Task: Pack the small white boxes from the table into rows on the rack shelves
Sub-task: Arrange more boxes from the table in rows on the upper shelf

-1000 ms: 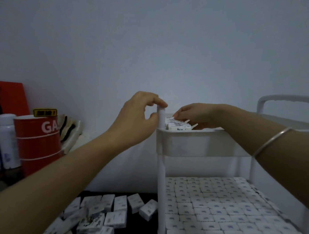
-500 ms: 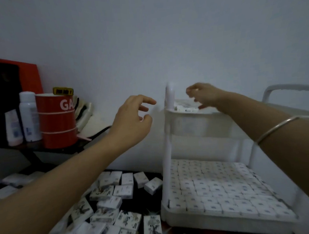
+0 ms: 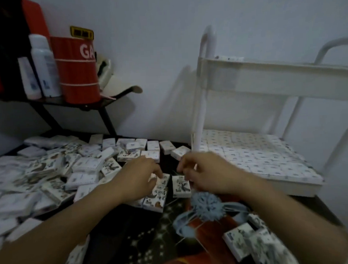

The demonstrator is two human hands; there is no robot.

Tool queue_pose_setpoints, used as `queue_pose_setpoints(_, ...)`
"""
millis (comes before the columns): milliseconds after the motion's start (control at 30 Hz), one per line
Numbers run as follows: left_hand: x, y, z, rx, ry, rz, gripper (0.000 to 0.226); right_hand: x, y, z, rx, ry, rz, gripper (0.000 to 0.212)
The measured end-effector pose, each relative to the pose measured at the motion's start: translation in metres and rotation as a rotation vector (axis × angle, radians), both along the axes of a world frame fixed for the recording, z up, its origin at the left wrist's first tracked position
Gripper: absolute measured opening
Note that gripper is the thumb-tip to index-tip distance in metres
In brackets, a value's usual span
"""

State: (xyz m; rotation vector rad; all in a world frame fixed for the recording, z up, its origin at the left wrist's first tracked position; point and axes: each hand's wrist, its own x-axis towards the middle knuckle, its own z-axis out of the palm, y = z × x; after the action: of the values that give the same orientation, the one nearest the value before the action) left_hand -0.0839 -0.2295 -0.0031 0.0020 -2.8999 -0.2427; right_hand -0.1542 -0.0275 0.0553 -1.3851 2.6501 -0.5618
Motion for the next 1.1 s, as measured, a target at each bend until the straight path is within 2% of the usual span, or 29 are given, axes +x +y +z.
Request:
queue_pose_setpoints(133, 0.019, 0.001, -0.036, -0.204, -0.029, -0.091, 0.037, -0.004, -0.010, -0.082, 0.204, 0.146, -0.151, 0.046)
queue_pose_setpoints(200, 0.028, 0.006, -0.049, -0.209, -0.028, -0.108, 0.041, -0.003, -0.008, -0.105, 0.233, 0.179, -0.164, 0.046)
queue_pose_setpoints(267, 0.035, 0.008, -0.055, -0.142, 0.005, -0.128, 0.039, -0.003, -0.005, -0.110, 0.157, 0.206, -0.189, 0.036)
queue_pose_setpoints(400, 0.042, 0.010, -0.052, 0.025, 0.040, -0.112, 0.038, -0.011, 0.002, -0.104, -0.017, 0.107, -0.238, 0.021)
queue_pose_setpoints(433, 0.042, 0.011, -0.050, 0.064, 0.052, -0.084, 0.039, -0.012, 0.003, -0.104, -0.011, 0.061, -0.249, 0.026)
queue_pose_setpoints(500, 0.039, 0.014, -0.047, 0.123, 0.058, -0.024, 0.044, -0.016, 0.003, -0.102, 0.098, -0.048, -0.260, 0.051)
queue_pose_setpoints(567, 0.037, 0.017, -0.046, 0.114, -0.026, 0.020, 0.056, -0.019, 0.001, -0.101, 0.217, -0.125, -0.253, 0.063)
queue_pose_setpoints(633, 0.034, 0.020, -0.046, 0.032, -0.122, 0.044, 0.063, -0.021, 0.000, -0.101, 0.209, -0.157, -0.247, 0.054)
queue_pose_setpoints(767, 0.028, 0.025, -0.039, -0.040, -0.126, 0.074, 0.066, -0.017, 0.008, -0.100, 0.034, -0.269, -0.269, 0.027)
queue_pose_setpoints(833, 0.027, 0.027, -0.037, 0.049, -0.134, 0.064, 0.064, -0.012, 0.014, -0.097, -0.054, -0.297, -0.279, 0.028)
queue_pose_setpoints(967, 0.031, 0.032, -0.039, 0.388, -0.190, 0.056, 0.060, -0.006, 0.027, -0.087, -0.203, -0.314, -0.272, 0.027)
queue_pose_setpoints(1033, 0.033, 0.033, -0.038, 0.557, -0.222, 0.049, 0.048, -0.002, 0.035, -0.080, -0.252, -0.379, -0.283, 0.026)
queue_pose_setpoints(1100, 0.034, 0.034, -0.034, 0.808, -0.236, 0.070, 0.035, 0.000, 0.043, -0.074, -0.318, -0.489, -0.291, 0.026)
